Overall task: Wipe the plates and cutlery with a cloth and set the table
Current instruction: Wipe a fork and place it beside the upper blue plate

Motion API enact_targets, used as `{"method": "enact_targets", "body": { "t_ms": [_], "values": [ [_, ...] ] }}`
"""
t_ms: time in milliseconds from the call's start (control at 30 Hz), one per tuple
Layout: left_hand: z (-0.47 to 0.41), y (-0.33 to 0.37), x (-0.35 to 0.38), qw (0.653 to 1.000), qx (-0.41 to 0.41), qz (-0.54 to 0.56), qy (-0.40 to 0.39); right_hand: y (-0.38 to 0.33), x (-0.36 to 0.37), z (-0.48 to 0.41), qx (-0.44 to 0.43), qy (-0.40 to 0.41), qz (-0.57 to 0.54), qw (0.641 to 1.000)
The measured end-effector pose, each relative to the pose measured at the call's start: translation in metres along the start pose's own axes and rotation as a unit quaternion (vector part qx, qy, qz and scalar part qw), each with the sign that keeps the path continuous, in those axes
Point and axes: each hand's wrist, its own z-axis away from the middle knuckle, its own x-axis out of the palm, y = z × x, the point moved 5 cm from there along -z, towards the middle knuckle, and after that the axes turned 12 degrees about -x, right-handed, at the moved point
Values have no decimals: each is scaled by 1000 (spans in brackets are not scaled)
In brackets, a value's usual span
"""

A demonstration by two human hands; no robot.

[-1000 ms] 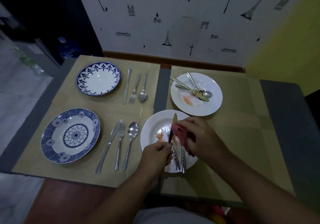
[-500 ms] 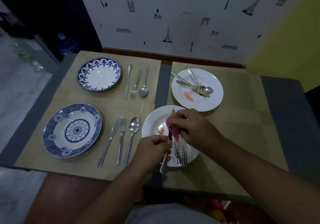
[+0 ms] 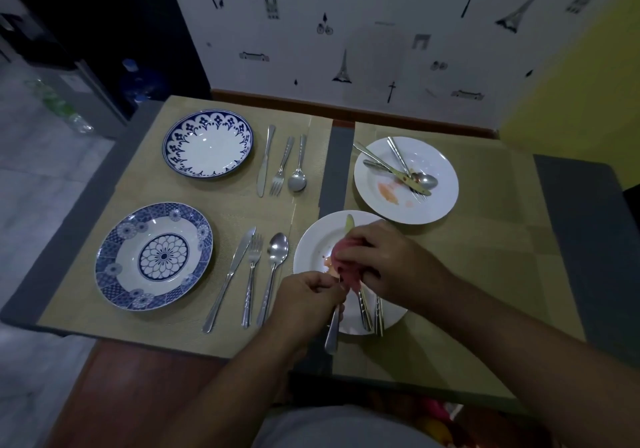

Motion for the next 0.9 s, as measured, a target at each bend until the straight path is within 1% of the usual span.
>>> {"method": "enact_targets", "body": {
  "t_ms": [67, 267, 333, 400, 500, 667, 900],
  "values": [
    [-2, -1, -1, 1000, 5, -17, 2, 2, 2, -2, -4, -10, 3, 1000],
    [0, 7, -2, 999, 14, -36, -12, 17, -12, -14, 46, 35, 30, 998],
    [-2, 9, -1, 1000, 9, -25, -13, 12, -7, -9, 37, 29, 25, 999],
    [-5, 10, -1, 999, 9, -29, -11, 5, 1, -3, 13, 6, 9, 1000],
    [-8, 8, -2, 999, 5, -33, -36, 3, 3, -3, 3, 0, 3, 1000],
    [-6, 10, 0, 995, -12, -2, -100, 25, -9, -17, 37, 39, 37, 998],
    [-10, 10, -8, 994, -4, -43, -101, 39, -10, -13, 109, 53, 35, 992]
  ]
}}
